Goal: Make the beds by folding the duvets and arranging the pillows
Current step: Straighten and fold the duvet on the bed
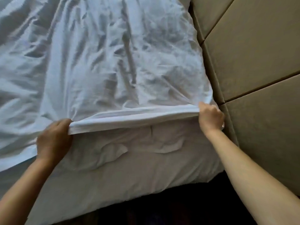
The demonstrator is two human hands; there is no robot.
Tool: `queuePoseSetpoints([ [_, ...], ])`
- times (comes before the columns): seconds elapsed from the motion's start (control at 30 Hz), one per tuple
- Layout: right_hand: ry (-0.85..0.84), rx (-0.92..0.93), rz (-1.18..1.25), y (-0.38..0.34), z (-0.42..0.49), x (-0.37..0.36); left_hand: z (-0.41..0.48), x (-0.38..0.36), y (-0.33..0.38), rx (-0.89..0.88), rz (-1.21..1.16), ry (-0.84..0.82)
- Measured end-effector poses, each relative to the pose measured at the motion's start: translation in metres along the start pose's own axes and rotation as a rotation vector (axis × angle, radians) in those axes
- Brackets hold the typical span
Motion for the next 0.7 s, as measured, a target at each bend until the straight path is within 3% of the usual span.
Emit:
queuePoseSetpoints([
  [0.13, 0.289, -0.008, -0.038, 0.04, -0.016, 0.06, -0.016, 0.03, 0.02, -0.001, -0.033, 0.075],
  [0.2, 0.275, 0.003, -0.122, 0.044, -0.044, 0.058, -0.053, 0.023, 0.019, -0.088, -0.019, 0.062],
  [0.23, 0.152, 0.023, -0.129, 0.044, -0.06, 0.043, -0.075, 0.008, 0.015, -0.152, 0.01, 0.004],
  [0.27, -0.12, 0.013, -0.109, 0.045, -0.076, 0.021, -0.094, -0.013, 0.008, -0.176, 0.075, -0.145],
  [0.3, -0.518, -0.041, -0.085, 0.048, -0.096, -0.004, -0.112, -0.04, -0.006, -0.12, 0.202, -0.377],
  [0.33, -0.834, -0.129, 0.017, 0.054, -0.119, -0.025, -0.133, -0.065, -0.023, 0.0, 0.284, -0.59],
  [0.37, -1.065, -0.273, 0.154, 0.056, -0.136, -0.033, -0.15, -0.084, -0.038, 0.155, 0.265, -0.689],
  [0.4, -1.132, -0.441, 0.361, 0.054, -0.145, -0.039, -0.161, -0.097, -0.047, 0.328, 0.192, -0.763],
  [0.43, -1.008, -0.651, 0.627, 0.053, -0.145, -0.042, -0.166, -0.101, -0.045, 0.515, 0.036, -0.824],
  [0.5, -0.584, -1.145, 1.119, 0.05, -0.141, -0.044, -0.165, -0.1, -0.014, 0.977, -0.608, -0.882],
  [0.57, -0.345, -1.492, 1.574, 0.039, -0.134, -0.048, -0.15, -0.095, 0.029, 1.227, -1.154, -0.898],
  [0.63, -0.231, -1.587, 1.901, 0.028, -0.12, -0.053, -0.127, -0.089, 0.06, 1.327, -1.519, -0.786],
  [0.7, -0.086, -1.56, 1.998, 0.02, -0.1, -0.055, -0.098, -0.08, 0.078, 1.334, -1.74, -0.659],
])
Point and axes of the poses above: each hand's wrist, its own z-axis towards the middle knuckle, its own x-axis out of the back of the hand, y = z × x, the point moved 3 cm from there along z, towards the middle knuckle, and after that the axes turned 11 degrees about x, right-handed, at the moved point
